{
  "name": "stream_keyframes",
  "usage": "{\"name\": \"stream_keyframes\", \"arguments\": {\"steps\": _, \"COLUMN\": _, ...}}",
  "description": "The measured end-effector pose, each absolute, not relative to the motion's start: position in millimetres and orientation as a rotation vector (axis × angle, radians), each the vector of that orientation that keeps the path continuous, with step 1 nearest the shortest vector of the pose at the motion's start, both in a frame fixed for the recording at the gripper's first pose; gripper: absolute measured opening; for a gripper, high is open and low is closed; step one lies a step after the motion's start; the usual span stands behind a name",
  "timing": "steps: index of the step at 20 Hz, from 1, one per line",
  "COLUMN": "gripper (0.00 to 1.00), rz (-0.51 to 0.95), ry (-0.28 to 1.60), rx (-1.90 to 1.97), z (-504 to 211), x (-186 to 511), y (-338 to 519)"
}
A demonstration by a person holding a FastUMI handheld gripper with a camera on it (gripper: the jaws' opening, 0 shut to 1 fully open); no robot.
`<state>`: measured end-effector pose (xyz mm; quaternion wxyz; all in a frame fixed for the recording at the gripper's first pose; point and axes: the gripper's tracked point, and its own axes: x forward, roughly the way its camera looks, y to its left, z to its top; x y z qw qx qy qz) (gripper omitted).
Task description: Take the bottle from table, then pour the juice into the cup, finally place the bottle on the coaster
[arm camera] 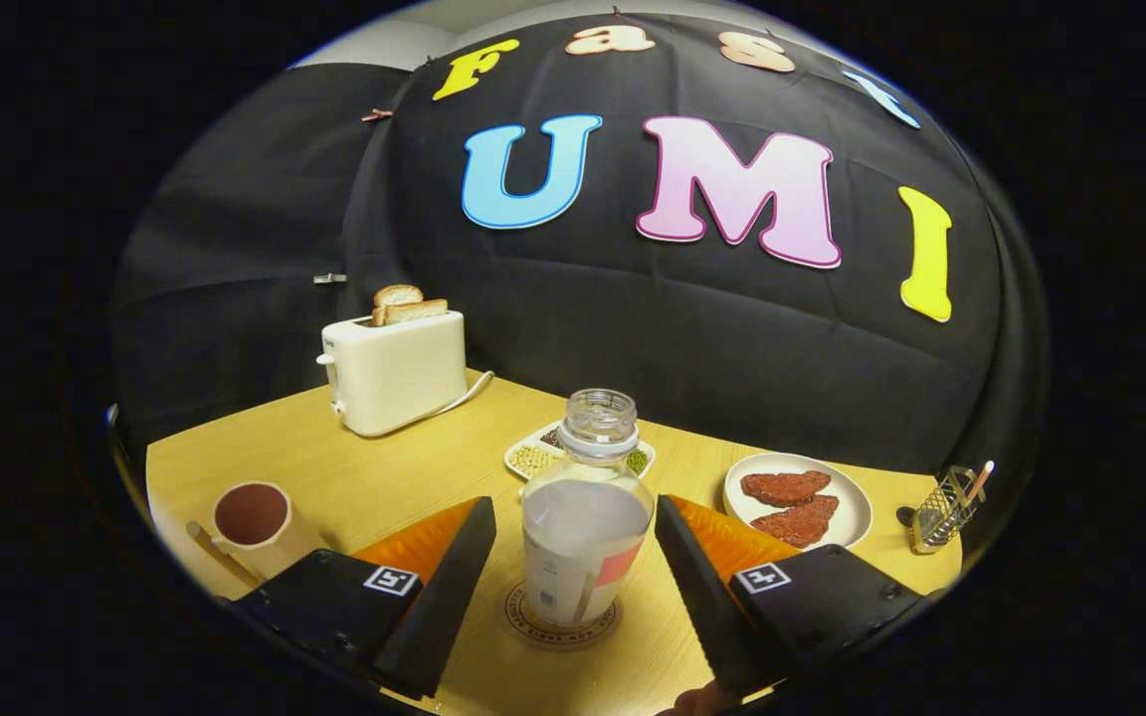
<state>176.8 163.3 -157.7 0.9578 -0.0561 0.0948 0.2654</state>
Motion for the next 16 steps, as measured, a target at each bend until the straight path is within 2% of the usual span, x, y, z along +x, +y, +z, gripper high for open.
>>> {"name": "stream_keyframes", "arguments": {"steps": 9, "gripper": 0.97, "rz": 0.458, "ry": 0.015, "rx": -0.131, "z": -36, "x": 107, "y": 94}}
{"name": "stream_keyframes", "arguments": {"steps": 16, "gripper": 0.97, "rz": 0.260, "ry": -0.009, "rx": -0.064, "z": 37, "x": 40, "y": 21}}
